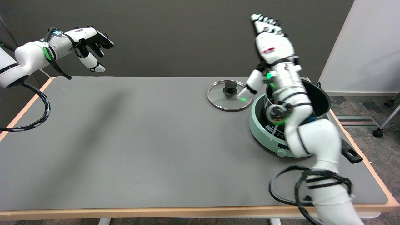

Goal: Pick up the pot.

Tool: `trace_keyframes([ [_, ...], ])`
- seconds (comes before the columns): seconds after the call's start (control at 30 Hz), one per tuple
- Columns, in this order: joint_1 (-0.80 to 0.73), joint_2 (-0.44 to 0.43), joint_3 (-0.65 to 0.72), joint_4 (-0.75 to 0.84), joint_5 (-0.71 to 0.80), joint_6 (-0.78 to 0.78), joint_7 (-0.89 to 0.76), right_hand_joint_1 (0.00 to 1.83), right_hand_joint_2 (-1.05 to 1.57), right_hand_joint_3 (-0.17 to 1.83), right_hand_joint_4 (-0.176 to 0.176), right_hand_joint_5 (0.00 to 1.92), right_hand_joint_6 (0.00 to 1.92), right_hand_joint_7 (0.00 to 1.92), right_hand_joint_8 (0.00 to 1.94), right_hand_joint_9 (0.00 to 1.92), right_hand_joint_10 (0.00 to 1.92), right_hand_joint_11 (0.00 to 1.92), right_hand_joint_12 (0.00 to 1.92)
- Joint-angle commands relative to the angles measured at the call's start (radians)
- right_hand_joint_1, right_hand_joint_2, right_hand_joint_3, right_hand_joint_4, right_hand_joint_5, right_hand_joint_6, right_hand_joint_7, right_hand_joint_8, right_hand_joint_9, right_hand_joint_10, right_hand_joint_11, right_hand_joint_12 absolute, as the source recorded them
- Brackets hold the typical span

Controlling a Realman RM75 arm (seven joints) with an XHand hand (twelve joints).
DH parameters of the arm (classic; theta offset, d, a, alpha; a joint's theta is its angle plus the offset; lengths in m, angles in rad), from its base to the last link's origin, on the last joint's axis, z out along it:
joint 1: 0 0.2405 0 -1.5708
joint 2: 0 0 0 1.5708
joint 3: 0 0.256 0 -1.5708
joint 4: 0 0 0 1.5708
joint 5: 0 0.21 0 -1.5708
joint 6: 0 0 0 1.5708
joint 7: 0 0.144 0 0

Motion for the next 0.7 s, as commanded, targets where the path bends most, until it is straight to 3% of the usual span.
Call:
trace_keyframes([
  [0.03,0.275,-0.257,-0.527,-0.369,-1.090,0.604,0.310,1.35,-0.56,0.67,-0.176,0.05,0.05,0.05,0.05,0.05,0.05,0.05,0.05],
  [0.3,0.227,-0.350,-0.707,-0.413,-1.306,0.825,0.231,1.33,-0.54,0.73,-0.176,0.05,0.05,0.05,0.05,0.05,0.05,0.05,0.05],
  [0.7,0.077,-0.360,-0.939,-0.381,-1.590,1.230,0.080,1.33,-0.54,0.70,-0.176,0.05,0.05,0.05,0.05,0.05,0.05,0.05,0.05],
])
